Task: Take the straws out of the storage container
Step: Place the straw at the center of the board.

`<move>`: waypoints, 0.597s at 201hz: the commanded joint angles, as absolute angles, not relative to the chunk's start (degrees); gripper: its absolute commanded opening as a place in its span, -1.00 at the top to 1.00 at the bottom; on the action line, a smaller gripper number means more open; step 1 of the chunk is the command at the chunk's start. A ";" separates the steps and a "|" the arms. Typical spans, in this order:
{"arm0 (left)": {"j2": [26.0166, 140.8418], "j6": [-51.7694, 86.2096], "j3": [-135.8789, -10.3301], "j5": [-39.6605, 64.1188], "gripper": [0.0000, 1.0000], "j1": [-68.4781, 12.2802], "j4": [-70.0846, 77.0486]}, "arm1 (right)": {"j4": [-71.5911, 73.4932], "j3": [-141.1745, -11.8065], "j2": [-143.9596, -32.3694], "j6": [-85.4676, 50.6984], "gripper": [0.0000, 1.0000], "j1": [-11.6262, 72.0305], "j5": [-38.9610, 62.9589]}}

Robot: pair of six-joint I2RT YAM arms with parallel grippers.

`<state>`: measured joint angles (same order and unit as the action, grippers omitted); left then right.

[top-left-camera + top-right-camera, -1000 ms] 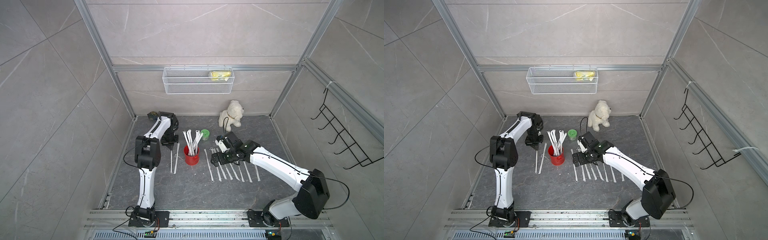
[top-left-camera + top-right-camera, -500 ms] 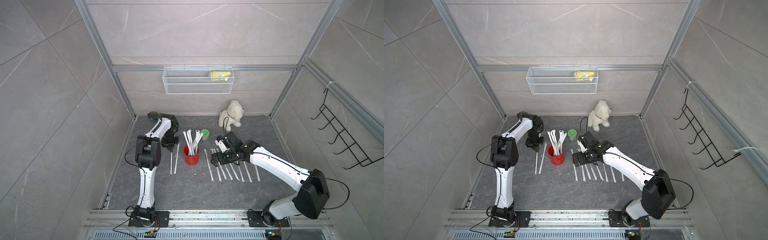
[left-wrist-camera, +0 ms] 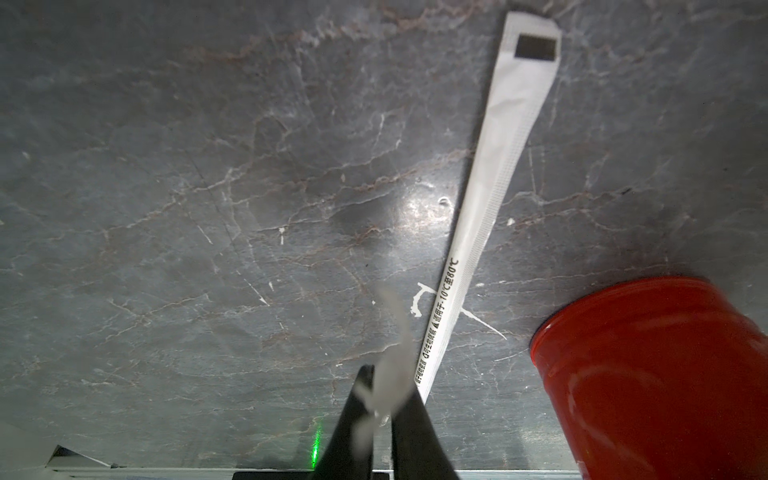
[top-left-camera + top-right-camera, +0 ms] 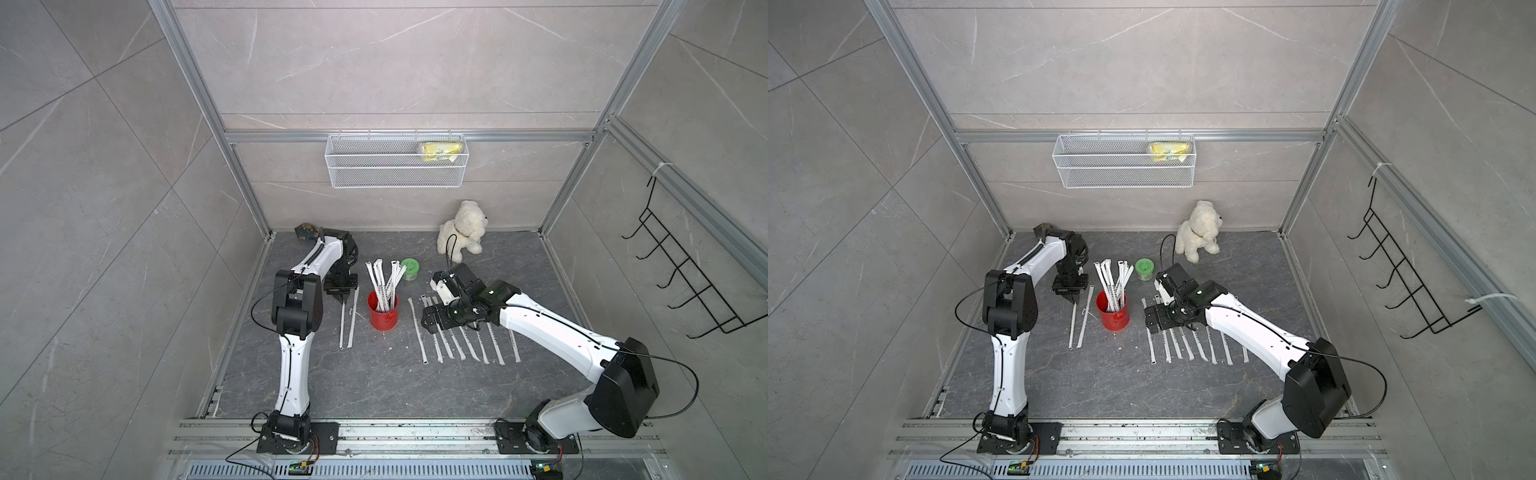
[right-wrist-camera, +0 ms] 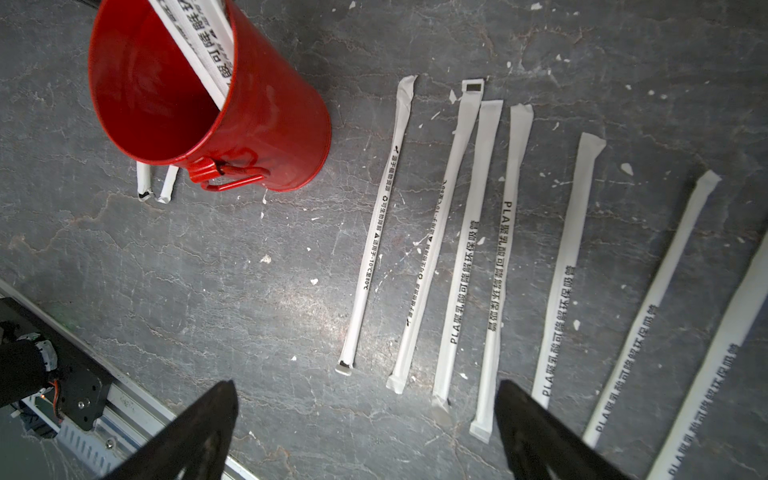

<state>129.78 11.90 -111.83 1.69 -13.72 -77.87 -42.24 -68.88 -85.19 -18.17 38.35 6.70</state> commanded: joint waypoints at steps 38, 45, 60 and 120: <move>129.64 10.56 -112.08 2.41 0.63 -13.21 -78.53 | -42.45 -68.99 -85.43 -17.67 -1.00 38.76 6.73; 129.64 10.56 -111.98 2.44 0.62 -13.27 -78.49 | -42.49 -68.99 -85.36 -17.67 -1.00 38.75 6.72; 129.55 10.63 -111.82 2.41 0.61 -13.25 -78.35 | -42.54 -69.10 -85.30 -17.67 -1.00 38.76 6.72; 123.32 12.54 -109.63 2.95 0.61 -13.33 -77.10 | -42.24 -68.83 -84.44 -18.08 -1.00 38.76 5.92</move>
<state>129.36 11.94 -111.15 1.72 -13.72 -77.30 -42.24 -68.88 -85.19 -18.17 38.35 6.68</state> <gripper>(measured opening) 0.198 0.993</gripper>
